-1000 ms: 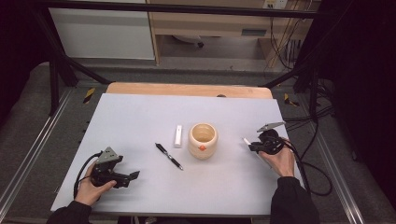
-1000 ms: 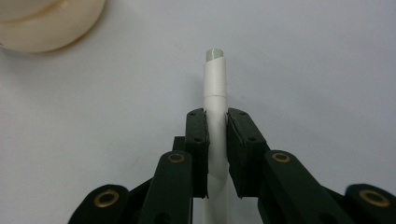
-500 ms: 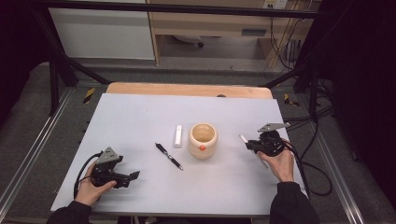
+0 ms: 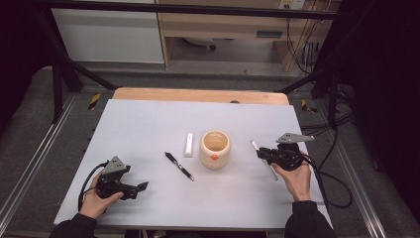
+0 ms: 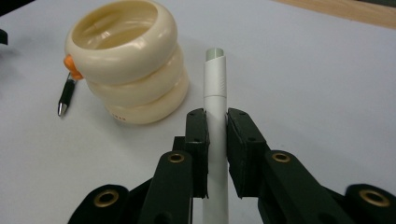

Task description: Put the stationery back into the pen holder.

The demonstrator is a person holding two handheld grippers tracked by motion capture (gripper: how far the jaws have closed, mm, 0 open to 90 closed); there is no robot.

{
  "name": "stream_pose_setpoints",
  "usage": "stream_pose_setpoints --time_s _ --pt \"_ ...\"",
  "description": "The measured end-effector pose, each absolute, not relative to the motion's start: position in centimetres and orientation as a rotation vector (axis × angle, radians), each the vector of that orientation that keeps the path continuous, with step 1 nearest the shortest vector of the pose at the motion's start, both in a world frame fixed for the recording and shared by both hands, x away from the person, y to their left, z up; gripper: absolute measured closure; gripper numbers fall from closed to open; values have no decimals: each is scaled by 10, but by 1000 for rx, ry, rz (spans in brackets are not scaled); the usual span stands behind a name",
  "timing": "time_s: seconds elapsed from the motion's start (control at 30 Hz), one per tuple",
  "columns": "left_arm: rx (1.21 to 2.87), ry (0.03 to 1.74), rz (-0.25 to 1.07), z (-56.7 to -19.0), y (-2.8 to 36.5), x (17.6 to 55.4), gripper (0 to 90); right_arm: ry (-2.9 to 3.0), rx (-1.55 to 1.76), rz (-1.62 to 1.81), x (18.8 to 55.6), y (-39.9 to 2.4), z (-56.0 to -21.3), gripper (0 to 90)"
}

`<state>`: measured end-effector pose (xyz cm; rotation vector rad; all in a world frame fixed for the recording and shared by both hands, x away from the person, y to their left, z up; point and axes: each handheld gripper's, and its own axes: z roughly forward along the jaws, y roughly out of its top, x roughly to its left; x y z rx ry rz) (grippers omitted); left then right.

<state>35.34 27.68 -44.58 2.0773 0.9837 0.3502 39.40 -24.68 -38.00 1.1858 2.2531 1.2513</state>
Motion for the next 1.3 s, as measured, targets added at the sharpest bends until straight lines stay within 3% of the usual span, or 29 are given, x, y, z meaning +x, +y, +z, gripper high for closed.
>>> stream_pose_setpoints --time_s 1.3 --pt "2072 983 352 -445 277 353 40 1978 1104 1622 392 -182 -329 792"
